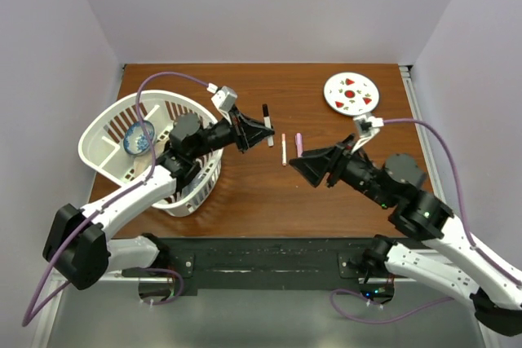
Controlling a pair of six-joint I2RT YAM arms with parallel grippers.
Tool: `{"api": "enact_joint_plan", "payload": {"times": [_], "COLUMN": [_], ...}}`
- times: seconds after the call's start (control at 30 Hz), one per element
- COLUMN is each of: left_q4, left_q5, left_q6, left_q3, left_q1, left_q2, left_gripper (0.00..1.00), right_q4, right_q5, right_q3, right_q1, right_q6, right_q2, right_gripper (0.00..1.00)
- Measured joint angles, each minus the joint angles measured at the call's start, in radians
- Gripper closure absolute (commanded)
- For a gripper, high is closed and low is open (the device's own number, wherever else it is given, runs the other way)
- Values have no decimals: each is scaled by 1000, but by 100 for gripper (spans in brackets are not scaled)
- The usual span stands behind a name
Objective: Insert the pens into the pen caps
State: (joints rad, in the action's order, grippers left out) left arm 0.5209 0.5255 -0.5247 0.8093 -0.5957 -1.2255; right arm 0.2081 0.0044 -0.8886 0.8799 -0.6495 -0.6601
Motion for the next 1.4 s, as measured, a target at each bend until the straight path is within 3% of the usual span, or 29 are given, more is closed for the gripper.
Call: {"api": "enact_joint_plan", "payload": {"times": [0.07,0.17,0.37,0.53,0.83,1.03,1.23,1.4], "left_q4": [-42,-147,-409,-581,-756,-798,-812,-828], "left_q5": [-71,-209,-520,-656,-751,-750,-750,-746], "left_q6": [13,24,41,15,-48,-77,-97,-111], "left_q3": [0,13,243,440,573,581,602,602], "left_q1": [-4,-19,-116,-167,-164,-164,-164,-164], "left_q2": [1,-15,-235,-472,-706,-787,-817,-814], "left_gripper": [100,100,100,100,93,80,59,50], "right_q4": [32,73,146,212,286,308,315,315], "right_q5": [34,66,108,130,167,177,188,188], "right_q3": [-16,-12,66,79,79,78,77,77], "right_q1": [-2,-2,-2,-2,-2,-2,-2,-2], "right_q6": [6,14,6,6,8,15,18,19], "right_q2": [30,67,105,119,204,211,211,209], "right_gripper": [9,3,1,1,1,1,1,1]}}
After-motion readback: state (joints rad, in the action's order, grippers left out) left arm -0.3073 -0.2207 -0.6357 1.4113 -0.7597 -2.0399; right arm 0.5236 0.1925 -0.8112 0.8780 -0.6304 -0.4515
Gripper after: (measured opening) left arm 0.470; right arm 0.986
